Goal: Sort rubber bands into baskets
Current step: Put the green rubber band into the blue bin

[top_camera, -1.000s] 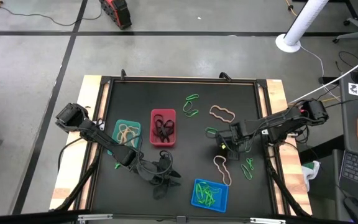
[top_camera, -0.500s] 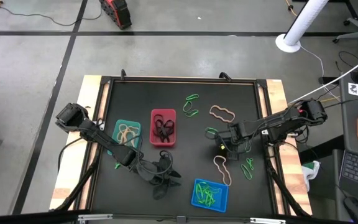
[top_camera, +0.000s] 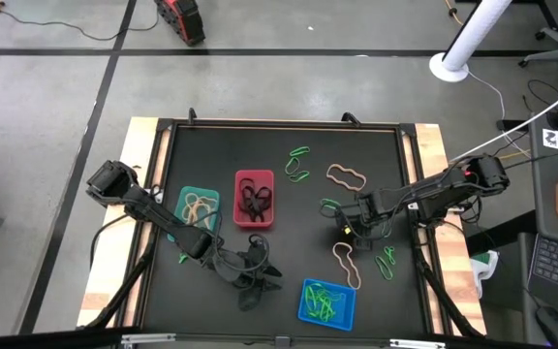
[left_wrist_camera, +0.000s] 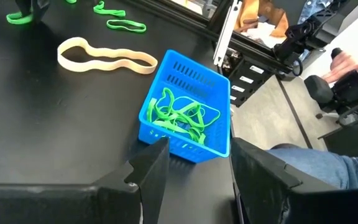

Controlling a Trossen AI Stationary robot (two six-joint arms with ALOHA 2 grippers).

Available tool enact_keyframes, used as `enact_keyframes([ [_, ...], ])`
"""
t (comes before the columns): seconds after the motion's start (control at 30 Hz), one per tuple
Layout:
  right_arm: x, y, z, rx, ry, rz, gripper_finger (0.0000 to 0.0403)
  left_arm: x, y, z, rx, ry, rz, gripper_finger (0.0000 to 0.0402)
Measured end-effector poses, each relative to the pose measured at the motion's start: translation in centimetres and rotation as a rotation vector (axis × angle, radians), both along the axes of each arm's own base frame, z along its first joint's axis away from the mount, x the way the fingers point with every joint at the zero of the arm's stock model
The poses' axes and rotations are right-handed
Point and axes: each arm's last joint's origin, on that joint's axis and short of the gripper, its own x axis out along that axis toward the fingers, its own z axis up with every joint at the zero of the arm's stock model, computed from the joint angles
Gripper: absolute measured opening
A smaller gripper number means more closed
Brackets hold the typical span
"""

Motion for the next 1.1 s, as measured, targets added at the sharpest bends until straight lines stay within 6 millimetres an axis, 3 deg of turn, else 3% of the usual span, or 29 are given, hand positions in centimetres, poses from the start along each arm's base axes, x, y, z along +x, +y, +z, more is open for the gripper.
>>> enact_keyframes([
  [0.13,0.0,0.0,0.0,0.008,-0.003,0.002,0.0008,0.0,0.0,0.0,-0.001,0.000,0.000,0.0171],
  [0.47,0.1,0.0,1.1,-0.015,0.002,0.000,0.0004,0.0,0.0,0.0,-0.002,-0.001,0.000,0.0171],
  [0.8,3.4,0.8,6.1,0.071,-0.152,0.021,0.0001,0.0,0.0,0.0,-0.004,-0.001,0.001,0.0171],
  [0.93,4.6,2.4,8.7,0.102,-0.246,0.091,0.0001,0.0,0.0,0.0,-0.002,-0.002,0.000,0.0171],
  [1.1,5.5,5.7,11.8,0.156,-0.395,0.195,0.0001,0.0,0.0,0.0,-0.002,-0.002,0.000,0.0171],
])
